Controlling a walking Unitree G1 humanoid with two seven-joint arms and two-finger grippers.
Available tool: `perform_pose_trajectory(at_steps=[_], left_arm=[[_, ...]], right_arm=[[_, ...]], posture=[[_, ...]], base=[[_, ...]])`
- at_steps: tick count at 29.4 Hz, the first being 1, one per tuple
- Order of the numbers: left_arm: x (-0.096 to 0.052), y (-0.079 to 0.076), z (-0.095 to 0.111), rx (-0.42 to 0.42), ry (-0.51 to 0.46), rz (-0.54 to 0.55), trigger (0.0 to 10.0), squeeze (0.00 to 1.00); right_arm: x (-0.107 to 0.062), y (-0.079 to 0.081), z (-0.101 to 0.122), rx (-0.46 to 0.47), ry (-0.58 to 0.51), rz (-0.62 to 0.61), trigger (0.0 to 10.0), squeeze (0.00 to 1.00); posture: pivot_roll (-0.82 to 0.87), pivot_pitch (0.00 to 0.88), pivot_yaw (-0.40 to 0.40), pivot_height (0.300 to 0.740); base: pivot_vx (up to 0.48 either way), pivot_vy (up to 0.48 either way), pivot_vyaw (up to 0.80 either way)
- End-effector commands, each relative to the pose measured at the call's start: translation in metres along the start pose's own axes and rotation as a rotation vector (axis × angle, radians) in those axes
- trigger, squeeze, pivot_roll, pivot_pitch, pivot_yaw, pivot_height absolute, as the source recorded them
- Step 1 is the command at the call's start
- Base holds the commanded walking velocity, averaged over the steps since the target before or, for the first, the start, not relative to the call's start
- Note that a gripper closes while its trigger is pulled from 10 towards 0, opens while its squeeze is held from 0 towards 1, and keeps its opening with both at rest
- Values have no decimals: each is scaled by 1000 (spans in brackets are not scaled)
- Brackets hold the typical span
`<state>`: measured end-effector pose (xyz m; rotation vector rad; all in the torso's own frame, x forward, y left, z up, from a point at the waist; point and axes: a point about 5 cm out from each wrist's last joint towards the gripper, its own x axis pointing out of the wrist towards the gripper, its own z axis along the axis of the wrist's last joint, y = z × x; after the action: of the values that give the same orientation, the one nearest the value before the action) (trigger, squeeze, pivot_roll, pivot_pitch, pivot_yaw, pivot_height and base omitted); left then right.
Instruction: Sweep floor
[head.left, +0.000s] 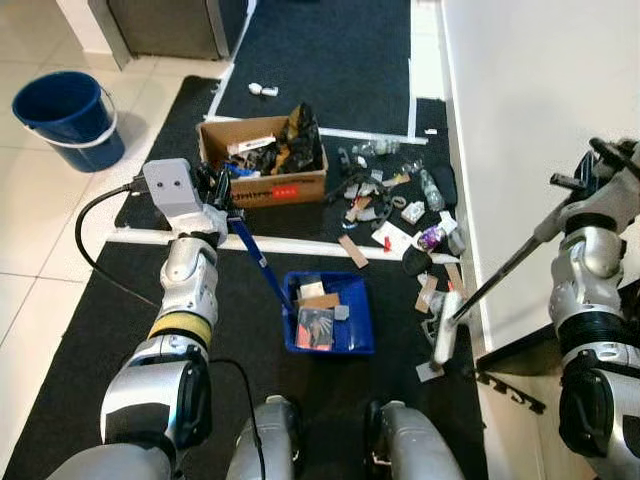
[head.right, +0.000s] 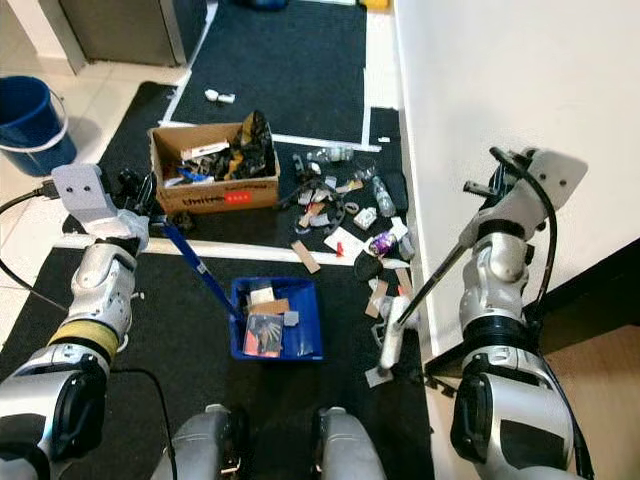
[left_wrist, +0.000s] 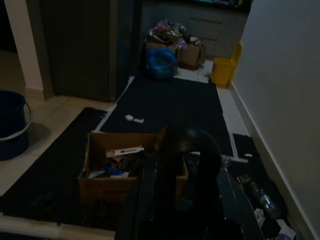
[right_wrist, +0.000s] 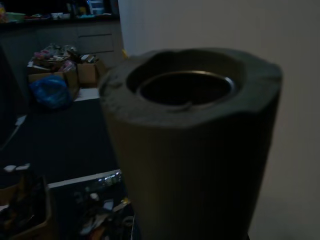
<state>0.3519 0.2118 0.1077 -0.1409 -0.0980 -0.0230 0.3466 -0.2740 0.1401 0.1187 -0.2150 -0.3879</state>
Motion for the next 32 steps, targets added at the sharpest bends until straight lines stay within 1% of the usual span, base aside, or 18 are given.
perform_pose_trajectory(at_steps=[1, 3, 4, 6, 7, 9, 14, 17, 23, 26, 32], left_arm=[[-3, -2, -11, -19, 57, 5, 10000, 0], [-6, -3, -19, -25, 94, 14, 10000, 0], [-6, -3, -19, -25, 94, 14, 10000, 0], [-9, -4, -24, -24, 123, 13, 10000, 0], [-9, -4, -24, -24, 123, 13, 10000, 0], [-12, -4, -30, -19, 153, 5, 10000, 0], [-15, -6, -35, -13, 170, -4, 10000, 0], [-18, -7, -39, -2, 183, -10, 10000, 0], [-22, -6, -42, 4, 182, -12, 10000, 0], [-24, -5, -43, 8, 178, -17, 10000, 0], [-23, -7, -42, 1, 170, -24, 10000, 0]], right_arm=[[0, -1, -2, 8, 8, -14, 10000, 0], [-6, -2, -15, -8, 70, -14, 10000, 0], [-6, -2, -15, -8, 70, -14, 10000, 0], [-13, -4, -27, -16, 123, -12, 10000, 0], [-13, -4, -27, -16, 123, -12, 10000, 0], [-22, -5, -38, -15, 151, -10, 10000, 0], [-27, -4, -45, -13, 175, -5, 10000, 0], [-32, -2, -52, -35, 207, 9, 10000, 0], [-35, -4, -54, -51, 216, 24, 10000, 0], [-36, -4, -56, -77, 223, 55, 10000, 0], [-36, -4, -57, -69, 228, 54, 10000, 0]], posture=[[94, 0, -1, 740], [91, 0, -1, 740], [91, 0, -1, 740], [89, 0, 0, 740], [89, 0, 0, 740], [84, 0, 6, 740], [85, 0, 5, 740], [81, 0, 1, 740], [76, 0, -16, 740], [74, 0, -20, 740], [74, 0, -14, 740]], base=[[0, 0, 0], [0, 0, 0], [0, 0, 0], [0, 0, 0], [0, 0, 0], [0, 0, 0], [0, 0, 0], [0, 0, 0], [0, 0, 0], [0, 0, 0], [0, 0, 0]])
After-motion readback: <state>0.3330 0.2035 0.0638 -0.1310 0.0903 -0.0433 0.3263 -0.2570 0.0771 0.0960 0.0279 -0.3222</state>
